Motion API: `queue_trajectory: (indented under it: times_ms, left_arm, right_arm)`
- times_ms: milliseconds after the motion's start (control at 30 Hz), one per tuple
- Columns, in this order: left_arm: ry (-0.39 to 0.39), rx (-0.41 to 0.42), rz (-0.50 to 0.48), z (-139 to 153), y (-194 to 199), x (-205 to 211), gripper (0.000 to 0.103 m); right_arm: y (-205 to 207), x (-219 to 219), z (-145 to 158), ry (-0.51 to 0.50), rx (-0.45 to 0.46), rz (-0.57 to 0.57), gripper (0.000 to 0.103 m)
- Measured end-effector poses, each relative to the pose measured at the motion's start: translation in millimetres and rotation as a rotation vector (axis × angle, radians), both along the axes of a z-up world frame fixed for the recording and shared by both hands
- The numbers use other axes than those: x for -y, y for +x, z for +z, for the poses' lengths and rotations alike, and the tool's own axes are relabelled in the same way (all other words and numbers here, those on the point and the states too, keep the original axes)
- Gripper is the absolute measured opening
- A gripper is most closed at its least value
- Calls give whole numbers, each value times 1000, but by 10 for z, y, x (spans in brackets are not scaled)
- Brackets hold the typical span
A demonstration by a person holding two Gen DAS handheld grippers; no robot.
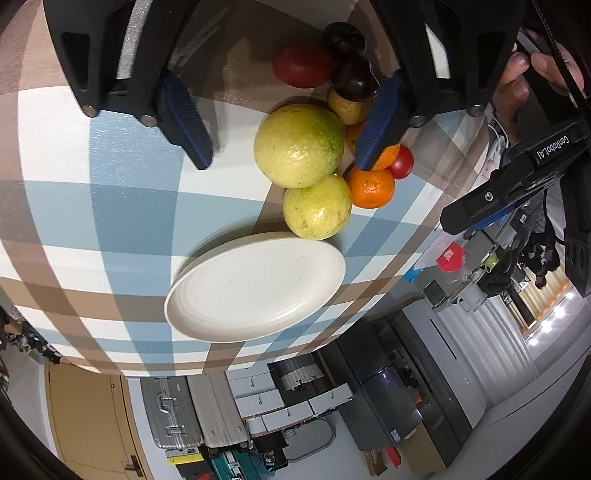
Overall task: Organize fruits
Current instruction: 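Grasp the large yellow citrus with the right gripper while the left gripper grasps the other citrus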
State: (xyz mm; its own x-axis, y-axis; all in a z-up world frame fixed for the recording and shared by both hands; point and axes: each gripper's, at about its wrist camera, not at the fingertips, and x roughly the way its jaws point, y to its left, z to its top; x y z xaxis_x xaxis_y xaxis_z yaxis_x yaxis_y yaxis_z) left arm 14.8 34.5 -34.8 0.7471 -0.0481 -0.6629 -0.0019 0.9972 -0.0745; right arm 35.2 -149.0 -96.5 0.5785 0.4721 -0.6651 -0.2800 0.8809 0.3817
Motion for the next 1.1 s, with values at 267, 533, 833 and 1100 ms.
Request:
queue_trajectory:
  times_ms: [267, 533, 833, 1100]
  left_arm:
    - [-2, -46, -10, -11, 103, 9, 102]
    - [-21, -63, -56, -19, 264, 107, 102]
    - [-32, -105, -176, -47, 493, 417, 102]
    - [45, -218, -284, -166, 741, 813, 102]
  right_arm:
    - [48, -24, -77, 43, -46, 39, 52]
    - [10, 136, -45, 97, -28, 12, 52]
    - [-86, 355, 38, 128, 3, -5, 52]
    - [-123, 526, 92, 150, 28, -21, 52]
